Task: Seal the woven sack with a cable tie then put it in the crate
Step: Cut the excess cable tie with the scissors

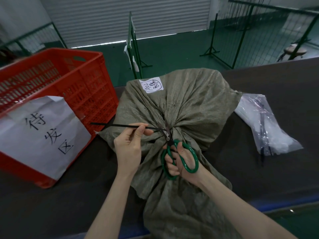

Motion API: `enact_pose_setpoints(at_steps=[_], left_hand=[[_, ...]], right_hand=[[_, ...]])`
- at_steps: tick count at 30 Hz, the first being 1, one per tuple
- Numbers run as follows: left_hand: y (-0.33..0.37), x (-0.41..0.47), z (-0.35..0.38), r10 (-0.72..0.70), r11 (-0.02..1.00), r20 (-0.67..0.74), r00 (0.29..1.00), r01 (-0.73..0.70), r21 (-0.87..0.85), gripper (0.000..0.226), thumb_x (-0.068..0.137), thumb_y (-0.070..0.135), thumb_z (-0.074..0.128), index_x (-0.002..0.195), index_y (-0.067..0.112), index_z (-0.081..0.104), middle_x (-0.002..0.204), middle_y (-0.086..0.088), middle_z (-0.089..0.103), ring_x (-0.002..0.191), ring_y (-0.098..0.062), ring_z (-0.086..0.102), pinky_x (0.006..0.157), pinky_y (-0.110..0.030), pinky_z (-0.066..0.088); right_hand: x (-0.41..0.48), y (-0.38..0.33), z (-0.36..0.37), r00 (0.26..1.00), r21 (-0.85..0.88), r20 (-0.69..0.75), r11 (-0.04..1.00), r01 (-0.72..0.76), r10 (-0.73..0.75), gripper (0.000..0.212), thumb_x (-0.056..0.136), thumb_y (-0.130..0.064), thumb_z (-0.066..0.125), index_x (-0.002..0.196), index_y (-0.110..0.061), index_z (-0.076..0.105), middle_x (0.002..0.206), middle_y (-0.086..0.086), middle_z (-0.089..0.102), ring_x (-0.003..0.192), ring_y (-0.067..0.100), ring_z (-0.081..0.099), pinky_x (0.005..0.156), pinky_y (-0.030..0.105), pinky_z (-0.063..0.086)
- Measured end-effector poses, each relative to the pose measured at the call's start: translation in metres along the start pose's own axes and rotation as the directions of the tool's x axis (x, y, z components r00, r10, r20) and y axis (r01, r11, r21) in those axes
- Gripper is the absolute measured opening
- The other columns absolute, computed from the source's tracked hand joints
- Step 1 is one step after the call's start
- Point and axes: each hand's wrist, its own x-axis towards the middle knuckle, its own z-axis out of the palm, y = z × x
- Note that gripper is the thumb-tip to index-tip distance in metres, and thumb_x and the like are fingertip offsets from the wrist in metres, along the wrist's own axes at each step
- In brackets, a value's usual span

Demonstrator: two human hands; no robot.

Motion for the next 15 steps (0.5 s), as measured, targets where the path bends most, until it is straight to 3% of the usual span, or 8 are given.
enact_pose_setpoints(at_steps=[5, 11, 15], left_hand=[[0.002, 0.003, -0.002, -0.020, 1.000, -0.057, 0.998, 0.019, -0.018, 0.016, 0.095, 0.013, 0.053, 0.086, 0.017, 0.067, 0.070, 0.008, 0.073, 0.072, -0.013, 0.067, 0.079, -0.021, 0.049], [0.002, 0.011, -0.014, -0.041, 0.999, -0.136, 0.990, 0.036, -0.040, 0.020, 0.097, 0.017, 0.050, 0.086, 0.022, 0.065, 0.067, 0.009, 0.072, 0.072, -0.020, 0.066, 0.083, -0.031, 0.050], [0.002, 0.007, -0.010, -0.071, 0.995, -0.142, 0.987, 0.060, -0.081, 0.019, 0.098, 0.014, 0.049, 0.086, 0.016, 0.064, 0.065, 0.006, 0.070, 0.070, -0.015, 0.066, 0.079, -0.023, 0.050]], right_hand=[[-0.003, -0.001, -0.004, 0.999, -0.005, -0.017, 1.000, 0.029, -0.029, 0.074, 0.052, -0.061, 0.082, 0.098, -0.009, 0.056, 0.058, 0.002, 0.041, 0.035, 0.006, 0.032, 0.031, 0.013, 0.028], [-0.008, 0.000, 0.000, 0.998, -0.041, 0.032, 0.997, 0.059, -0.057, 0.070, 0.057, -0.059, 0.079, 0.100, -0.008, 0.058, 0.058, 0.002, 0.043, 0.033, 0.006, 0.033, 0.031, 0.013, 0.027], [-0.017, -0.005, 0.003, 0.991, 0.000, 0.090, 0.995, 0.102, -0.102, 0.067, 0.061, -0.057, 0.078, 0.103, -0.008, 0.058, 0.059, 0.003, 0.043, 0.033, 0.006, 0.034, 0.031, 0.015, 0.030]])
